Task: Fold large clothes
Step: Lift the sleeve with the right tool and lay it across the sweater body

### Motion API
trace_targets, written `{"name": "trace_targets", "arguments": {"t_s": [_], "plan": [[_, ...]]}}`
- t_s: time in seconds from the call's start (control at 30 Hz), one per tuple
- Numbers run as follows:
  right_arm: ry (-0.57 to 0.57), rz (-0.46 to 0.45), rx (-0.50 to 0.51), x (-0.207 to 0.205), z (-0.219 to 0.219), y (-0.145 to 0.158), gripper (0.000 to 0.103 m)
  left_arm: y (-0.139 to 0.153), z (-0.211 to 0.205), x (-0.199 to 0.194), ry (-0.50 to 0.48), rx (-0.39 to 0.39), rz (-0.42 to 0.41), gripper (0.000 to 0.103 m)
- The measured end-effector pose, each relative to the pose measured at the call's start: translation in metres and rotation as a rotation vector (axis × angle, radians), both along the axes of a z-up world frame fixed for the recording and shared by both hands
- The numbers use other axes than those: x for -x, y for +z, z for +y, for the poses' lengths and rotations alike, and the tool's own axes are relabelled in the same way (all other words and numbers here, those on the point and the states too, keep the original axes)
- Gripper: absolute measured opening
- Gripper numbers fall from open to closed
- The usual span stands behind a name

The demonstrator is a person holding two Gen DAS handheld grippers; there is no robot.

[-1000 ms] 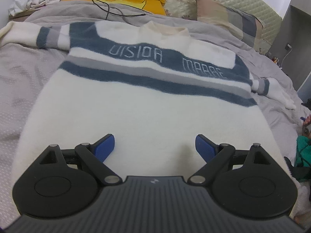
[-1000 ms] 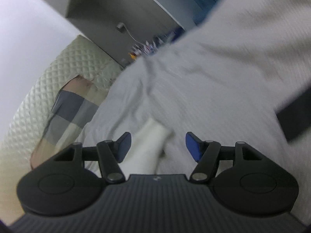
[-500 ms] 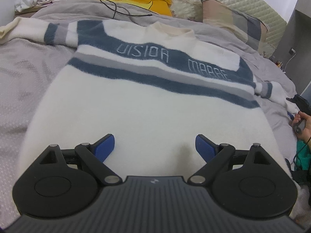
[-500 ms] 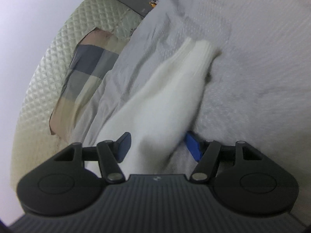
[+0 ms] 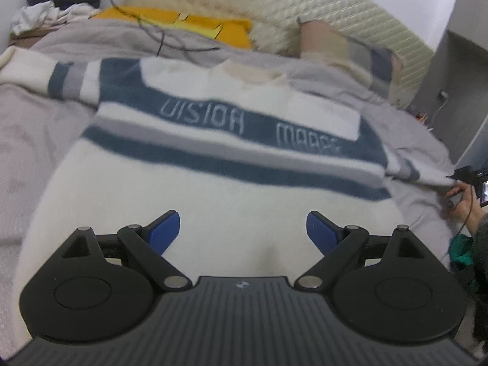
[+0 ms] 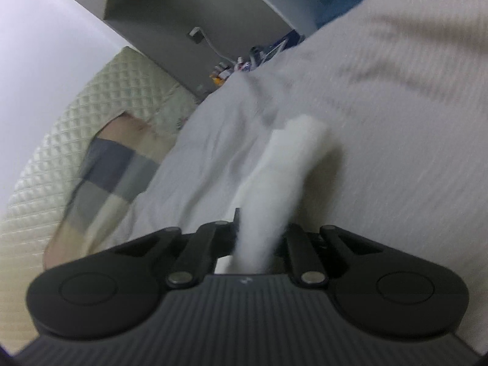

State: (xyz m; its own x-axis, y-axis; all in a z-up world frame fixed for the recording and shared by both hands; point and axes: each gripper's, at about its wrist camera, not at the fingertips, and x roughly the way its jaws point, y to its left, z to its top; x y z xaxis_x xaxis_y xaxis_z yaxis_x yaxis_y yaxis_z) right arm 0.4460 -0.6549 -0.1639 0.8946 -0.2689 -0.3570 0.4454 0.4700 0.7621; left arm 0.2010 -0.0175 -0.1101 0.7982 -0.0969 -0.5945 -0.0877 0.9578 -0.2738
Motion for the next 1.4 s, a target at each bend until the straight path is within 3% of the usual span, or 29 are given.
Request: {"name": "trace_targets", "arguments": {"t_s": [0.17,0.33,0.43,0.53,0.67,0.83,0.97,1.17,1.4], "plan": [[0.031,0.013,0.128,0.006,0.015,0.04,0.009,0.004,0.013,0.0,0.011,0.006,0.03,0.093],[0.107,-0.027,0.304,0.012,0.062,0.117,0.009,0.003,0.043,0.006,0.08,0.015,0.029,0.093],[0.184,-0.055,0.493,0.023,0.115,0.17,0.009,0.006,0.055,0.012,0.118,-0.042,0.019,0.093],[0.263,-0.092,0.651,0.032,0.179,0.215,0.009,0.009,0.069,0.019,0.125,-0.001,-0.007,0.093],[0.364,-0.184,0.781,0.051,0.269,0.268,0.009,0.019,0.084,0.031,0.153,-0.015,-0.045,0.093],[0.519,-0.306,0.904,0.08,0.384,0.306,0.009,0.034,0.108,0.051,0.206,0.013,-0.094,0.093],[0.662,-0.354,0.948,0.102,0.476,0.292,0.01,0.042,0.131,0.059,0.259,0.053,-0.125,0.093],[0.872,-0.295,1.022,0.122,0.589,0.21,0.01,0.041,0.166,0.065,0.324,0.121,-0.139,0.093],[1.065,-0.135,0.898,0.135,0.646,0.123,0.013,0.039,0.19,0.069,0.357,0.18,-0.16,0.093]]}}
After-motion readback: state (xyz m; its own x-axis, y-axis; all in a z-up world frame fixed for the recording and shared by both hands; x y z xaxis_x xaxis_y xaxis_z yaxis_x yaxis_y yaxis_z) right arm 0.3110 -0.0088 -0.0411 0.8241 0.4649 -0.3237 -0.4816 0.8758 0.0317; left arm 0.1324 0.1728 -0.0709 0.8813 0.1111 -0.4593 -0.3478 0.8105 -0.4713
